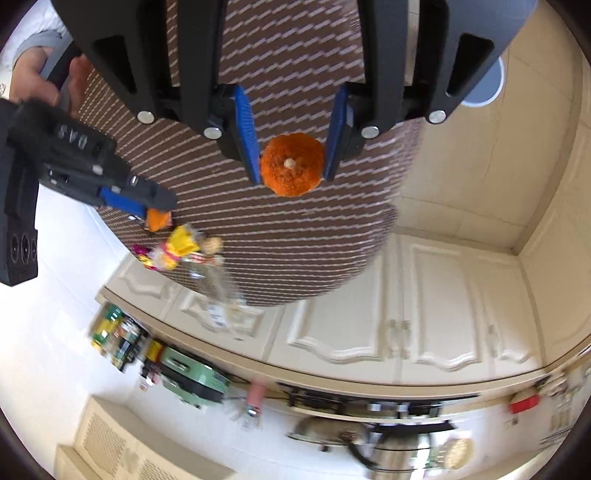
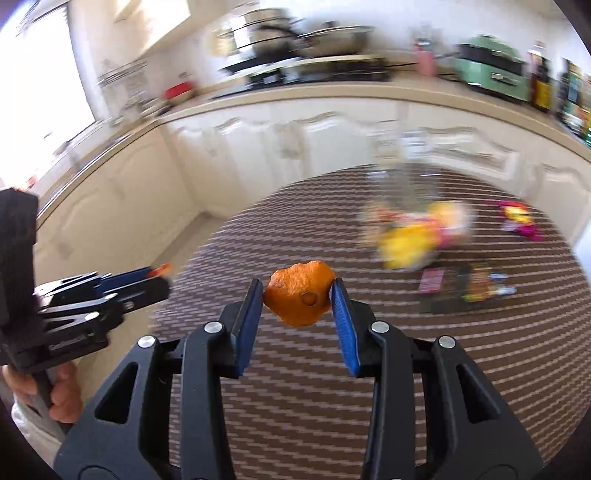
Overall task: Collect trash
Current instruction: 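Carry the orange peel over the bucket and open the right tool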
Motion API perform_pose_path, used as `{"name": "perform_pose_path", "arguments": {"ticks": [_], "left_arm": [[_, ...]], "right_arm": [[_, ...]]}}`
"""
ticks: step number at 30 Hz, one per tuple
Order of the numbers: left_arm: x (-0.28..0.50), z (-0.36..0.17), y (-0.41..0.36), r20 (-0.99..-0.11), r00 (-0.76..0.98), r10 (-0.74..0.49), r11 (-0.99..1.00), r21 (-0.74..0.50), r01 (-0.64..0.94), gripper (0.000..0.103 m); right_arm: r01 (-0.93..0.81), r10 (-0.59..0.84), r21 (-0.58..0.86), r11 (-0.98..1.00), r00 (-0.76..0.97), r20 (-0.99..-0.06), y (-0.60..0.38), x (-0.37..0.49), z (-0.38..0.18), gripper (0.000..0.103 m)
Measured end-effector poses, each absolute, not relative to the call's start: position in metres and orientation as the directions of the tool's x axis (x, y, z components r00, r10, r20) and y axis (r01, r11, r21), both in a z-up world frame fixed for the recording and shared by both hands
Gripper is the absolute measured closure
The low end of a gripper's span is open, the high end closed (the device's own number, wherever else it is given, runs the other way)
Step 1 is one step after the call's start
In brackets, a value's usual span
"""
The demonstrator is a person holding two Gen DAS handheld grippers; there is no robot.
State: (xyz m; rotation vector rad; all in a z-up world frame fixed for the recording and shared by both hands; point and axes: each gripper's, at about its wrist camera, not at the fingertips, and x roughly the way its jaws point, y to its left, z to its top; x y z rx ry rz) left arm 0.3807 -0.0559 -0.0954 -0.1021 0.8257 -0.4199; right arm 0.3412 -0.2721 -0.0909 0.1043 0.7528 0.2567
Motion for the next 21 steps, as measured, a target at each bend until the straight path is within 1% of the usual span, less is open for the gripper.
{"name": "perform_pose_path", "arguments": {"ticks": [5,8,10,14,18,21], "left_arm": [[0.362,-0.107,0.025,-0.692,0.63,-0.352,0.936,-0.273,0.223,0.069],[0.346,-0.125,0.081,-0.707,0.638,-0.307,0.949,-0.279,0.147,0.069],[0.334,-0.145,0.122,-0.729,0.64,-0.243,0.963,-0.262,0.067,0.069],[0.315,-0.186,0.184,-0.763,0.62,-0.18,0.962,-0.267,-0.05,0.069],[0.304,-0.239,0.236,-0.814,0.567,-0.124,0.949,-0.265,-0.171,0.069],[0.303,-0.277,0.264,-0.838,0.53,-0.13,0.926,-0.294,-0.238,0.069]], "right_arm": [[-0.346,0.385,0.202,0.916,0.619,-0.684,-0.167,0.343,-0.102,0.066],[-0.42,0.443,0.221,0.88,0.559,-0.701,-0.107,0.343,-0.115,0.066],[-0.465,0.474,0.232,0.855,0.515,-0.714,-0.068,0.343,-0.125,0.066],[-0.523,0.504,0.246,0.816,0.436,-0.746,-0.001,0.342,-0.152,0.066],[-0.542,0.505,0.274,0.794,0.338,-0.794,0.055,0.346,-0.2,0.066],[-0.54,0.48,0.279,0.795,0.276,-0.833,0.085,0.35,-0.237,0.066]]}}
